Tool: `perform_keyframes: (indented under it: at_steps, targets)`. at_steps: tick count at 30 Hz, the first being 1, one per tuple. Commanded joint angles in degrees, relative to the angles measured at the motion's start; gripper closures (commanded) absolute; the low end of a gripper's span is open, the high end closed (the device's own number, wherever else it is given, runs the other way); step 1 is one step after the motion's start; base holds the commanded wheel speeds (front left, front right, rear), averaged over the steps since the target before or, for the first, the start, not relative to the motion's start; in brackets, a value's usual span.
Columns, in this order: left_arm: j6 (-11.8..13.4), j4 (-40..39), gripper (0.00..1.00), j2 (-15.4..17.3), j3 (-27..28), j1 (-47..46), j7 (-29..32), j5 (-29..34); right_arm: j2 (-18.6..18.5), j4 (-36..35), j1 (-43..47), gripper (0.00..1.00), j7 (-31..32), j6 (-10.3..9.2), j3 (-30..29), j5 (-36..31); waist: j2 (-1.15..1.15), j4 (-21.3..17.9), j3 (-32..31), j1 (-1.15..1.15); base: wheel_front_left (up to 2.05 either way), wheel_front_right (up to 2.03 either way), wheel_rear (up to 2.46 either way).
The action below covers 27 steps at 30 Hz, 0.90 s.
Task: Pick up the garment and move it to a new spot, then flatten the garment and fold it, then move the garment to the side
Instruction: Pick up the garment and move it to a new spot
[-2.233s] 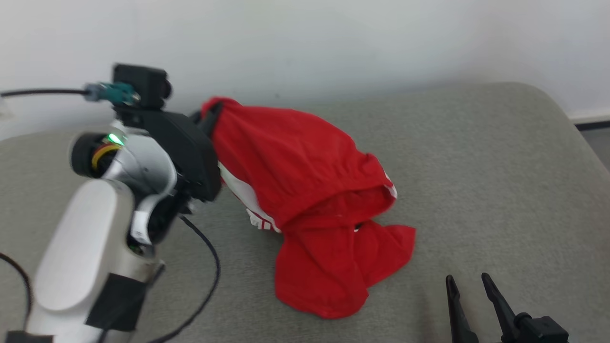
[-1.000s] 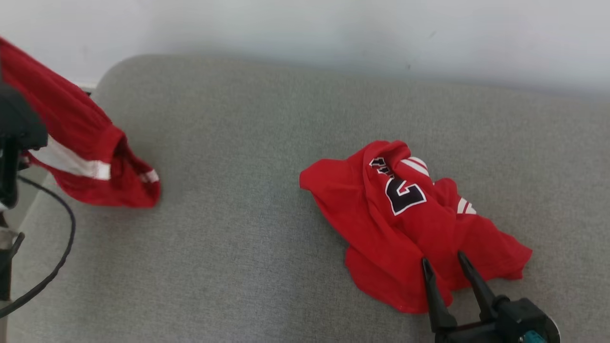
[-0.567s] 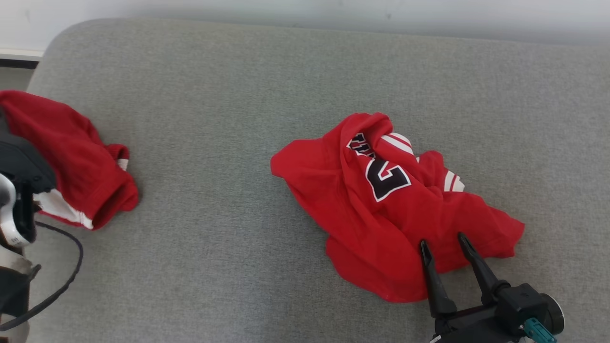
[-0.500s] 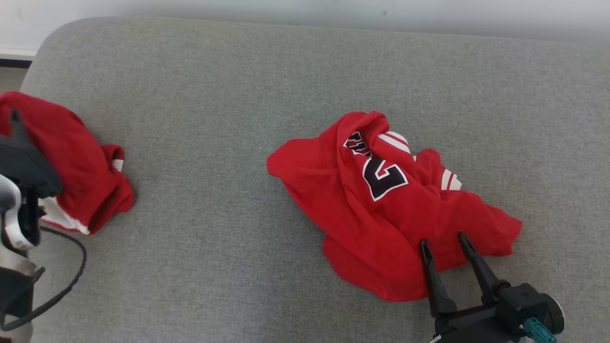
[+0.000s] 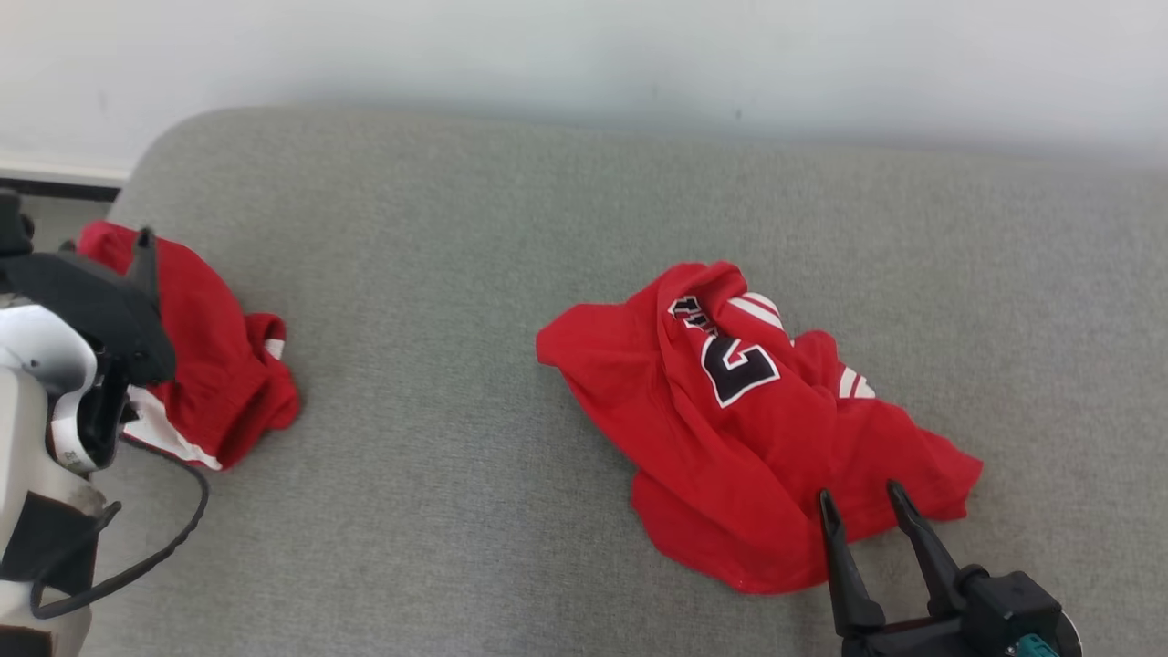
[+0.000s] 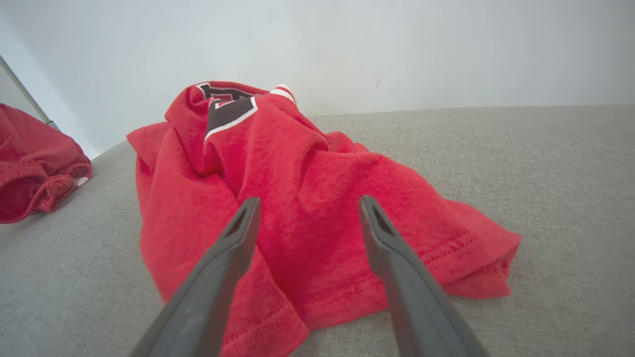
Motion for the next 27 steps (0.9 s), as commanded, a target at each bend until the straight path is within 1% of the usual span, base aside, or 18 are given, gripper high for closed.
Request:
perform_keyframes:
  at_steps: [1, 4, 6, 9, 13, 16, 18, 19, 21, 24, 25, 27]
  targets:
    - [-0.3, -2.1, 0.00, 0.4, -0.4, -0.3, -0.9, 0.5, 0.0, 0.5, 1.0, 0.00, -0.6, -0.13, -0.5, 0.6, -0.01, 2.2, -4.2, 0.00, 0.00, 0.00, 0.00]
    - [-0.6, -4.2, 0.00, 0.1, -0.9, 0.9, -1.8, 0.8, 0.0, 1.0, 1.5, 0.00, -0.8, -0.13, -1.2, 1.0, -0.01, 2.4, -5.6, 0.00, 0.00, 0.00, 0.00]
    - [-0.5, -7.0, 0.00, 0.0, -0.8, 2.4, -3.6, 1.0, 0.0, 1.4, 2.0, 0.00, -1.1, -0.13, -1.9, 1.2, -0.01, 2.4, -6.9, 0.00, 0.00, 0.00, 0.00]
    - [0.4, -12.4, 0.00, -0.7, -0.6, 5.8, -8.8, 1.8, 0.0, 1.7, 2.8, 0.00, -1.3, -0.13, -3.2, 1.0, -0.01, 1.8, -8.6, 0.00, 0.00, 0.00, 0.00]
    - [1.8, -18.7, 0.00, -2.7, -0.2, 12.9, -15.8, 2.1, 0.0, 1.7, 3.7, 0.00, -1.5, -0.13, -5.0, 0.3, -0.01, 0.4, -10.3, 0.00, 0.00, 0.00, 0.00]
    - [2.9, -22.8, 0.00, -4.8, -0.3, 19.0, -21.3, 2.5, 0.0, 1.1, 4.3, 0.00, -1.2, -0.13, -6.3, -0.6, -0.01, -1.3, -11.0, 0.00, 0.00, 0.00, 0.00]
    - [3.8, -24.5, 0.00, -6.2, 0.2, 23.7, -24.4, 1.7, 0.0, 0.6, 4.4, 0.00, -0.7, -0.12, -6.5, -1.2, -0.01, -2.9, -11.2, 0.00, 0.00, 0.00, 0.00]
    - [4.2, -25.6, 0.00, -6.3, 0.6, 25.8, -26.5, 2.1, 0.0, 0.4, 4.4, 0.00, -0.6, -0.13, -6.8, -1.4, -0.01, -3.8, -11.3, 0.00, 0.00, 0.00, 0.00]
    - [4.8, -27.0, 0.00, -7.7, 0.9, 29.8, -29.0, 2.4, 0.0, -0.1, 4.4, 0.00, -0.2, -0.13, -6.9, -1.6, -0.01, -5.5, -11.4, 0.00, 0.00, 0.00, 0.00]
    - [5.0, -28.8, 0.00, -8.7, 0.7, 35.4, -30.8, 4.0, 0.0, -0.6, 4.2, 0.00, 0.4, -0.13, -6.5, -2.1, -0.01, -8.1, -11.5, 0.00, 0.00, 0.00, 0.00]
    - [4.7, -29.4, 0.00, -9.2, 0.3, 36.9, -31.1, 4.5, 0.0, -0.8, 4.2, 0.00, 0.4, -0.13, -6.5, -2.1, -0.01, -8.8, -11.5, 0.00, 0.00, 0.00, 0.00]
    - [4.9, -30.4, 0.00, -10.2, 0.2, 39.6, -31.4, 5.9, 0.0, -0.9, 4.2, 0.00, 0.7, -0.13, -6.3, -2.4, -0.01, -10.2, -11.5, 0.00, 0.00, 0.00, 0.00]
